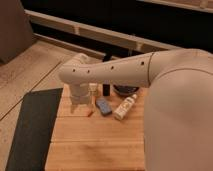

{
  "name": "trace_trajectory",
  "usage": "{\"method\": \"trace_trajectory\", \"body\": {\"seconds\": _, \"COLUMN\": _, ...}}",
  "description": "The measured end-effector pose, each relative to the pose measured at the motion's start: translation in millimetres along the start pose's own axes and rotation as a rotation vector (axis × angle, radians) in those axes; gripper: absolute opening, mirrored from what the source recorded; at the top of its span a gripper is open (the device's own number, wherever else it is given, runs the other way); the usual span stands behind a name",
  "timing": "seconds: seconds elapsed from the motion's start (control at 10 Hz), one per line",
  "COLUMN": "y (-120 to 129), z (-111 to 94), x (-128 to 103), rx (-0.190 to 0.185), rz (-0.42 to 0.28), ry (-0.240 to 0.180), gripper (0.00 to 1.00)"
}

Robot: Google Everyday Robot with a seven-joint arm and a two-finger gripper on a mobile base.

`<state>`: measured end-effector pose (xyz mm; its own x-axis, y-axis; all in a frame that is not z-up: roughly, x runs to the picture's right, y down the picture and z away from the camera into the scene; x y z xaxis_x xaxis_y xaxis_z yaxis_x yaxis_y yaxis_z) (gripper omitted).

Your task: Knock the eraser over

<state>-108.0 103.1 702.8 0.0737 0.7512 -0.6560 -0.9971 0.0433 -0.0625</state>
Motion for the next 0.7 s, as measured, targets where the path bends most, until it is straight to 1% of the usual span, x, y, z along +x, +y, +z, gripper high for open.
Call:
{"method": "trace_trajectory", "body": {"seconds": 0.3, "y": 0.0, "z": 0.0, "x": 0.0, "rx": 0.0, "rz": 0.0, "ry": 0.0, "gripper": 0.65}}
{"method": "trace_trajectory", "body": {"seconds": 0.4, "y": 0.0, "z": 0.0, "x": 0.0, "rx": 0.0, "rz": 0.0, "ry": 0.0, "gripper": 0.63}}
{"method": "trace_trajectory", "body": {"seconds": 0.5, "y": 0.0, "z": 0.0, "x": 0.0, "rx": 0.0, "rz": 0.0, "ry": 0.0, "gripper": 0.57}}
{"method": "trace_trajectory", "body": {"seconds": 0.6, "y": 0.0, "z": 0.0, "x": 0.0, "rx": 0.0, "rz": 0.0, "ry": 0.0, "gripper": 0.47}}
{"method": "trace_trajectory", "body": {"seconds": 0.7, "y": 0.0, "z": 0.0, "x": 0.0, "rx": 0.0, "rz": 0.0, "ry": 0.0, "gripper": 0.35}}
